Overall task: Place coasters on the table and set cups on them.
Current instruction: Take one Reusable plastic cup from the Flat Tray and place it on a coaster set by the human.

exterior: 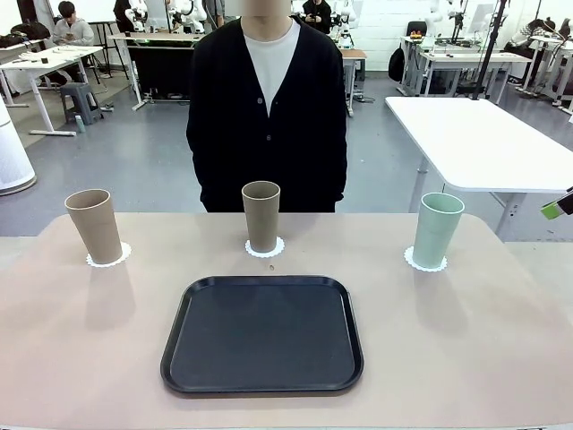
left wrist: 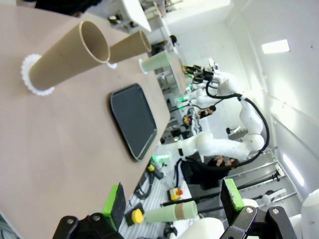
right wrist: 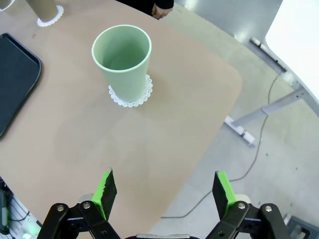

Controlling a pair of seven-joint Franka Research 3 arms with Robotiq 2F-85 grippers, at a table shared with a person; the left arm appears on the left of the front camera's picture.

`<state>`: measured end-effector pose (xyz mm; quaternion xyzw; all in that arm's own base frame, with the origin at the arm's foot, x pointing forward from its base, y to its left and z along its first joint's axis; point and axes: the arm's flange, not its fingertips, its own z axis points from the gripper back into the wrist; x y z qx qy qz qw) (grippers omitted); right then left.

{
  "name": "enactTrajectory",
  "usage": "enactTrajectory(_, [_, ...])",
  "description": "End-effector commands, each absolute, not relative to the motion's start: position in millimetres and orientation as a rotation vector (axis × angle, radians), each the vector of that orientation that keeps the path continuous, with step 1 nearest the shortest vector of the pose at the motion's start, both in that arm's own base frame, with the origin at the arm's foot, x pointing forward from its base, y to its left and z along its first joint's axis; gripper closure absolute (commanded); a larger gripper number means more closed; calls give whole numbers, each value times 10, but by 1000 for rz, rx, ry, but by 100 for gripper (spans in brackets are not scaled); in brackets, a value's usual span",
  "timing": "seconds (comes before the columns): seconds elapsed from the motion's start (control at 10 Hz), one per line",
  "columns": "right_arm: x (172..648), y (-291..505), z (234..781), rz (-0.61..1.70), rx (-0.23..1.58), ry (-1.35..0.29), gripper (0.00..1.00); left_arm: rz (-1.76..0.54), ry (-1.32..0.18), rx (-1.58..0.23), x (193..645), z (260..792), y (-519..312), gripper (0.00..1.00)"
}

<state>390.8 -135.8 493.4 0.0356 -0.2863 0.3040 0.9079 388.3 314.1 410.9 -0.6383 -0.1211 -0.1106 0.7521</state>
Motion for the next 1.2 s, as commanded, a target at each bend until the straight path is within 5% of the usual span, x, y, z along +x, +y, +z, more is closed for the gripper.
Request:
enactTrajectory(0.0, [3902, -1331, 4945, 608, 55, -579, 0, -229, -255, -1387, 3878, 4125, 3147, 0])
enactTrajectory(0.1, [3908, -1358, 4934, 627, 73, -591, 0, -229, -255, -1387, 3878, 4125, 3147, 0])
enactTrajectory(0.6, [3884, -2575, 4992, 159, 1093, -462, 0, -229, -255, -1387, 3878, 4125, 3147, 0])
enactTrajectory(1.1, [3758, -2990, 4474, 72, 1169, -256, 0, -229, -255, -1387, 3878, 4125, 3147, 0])
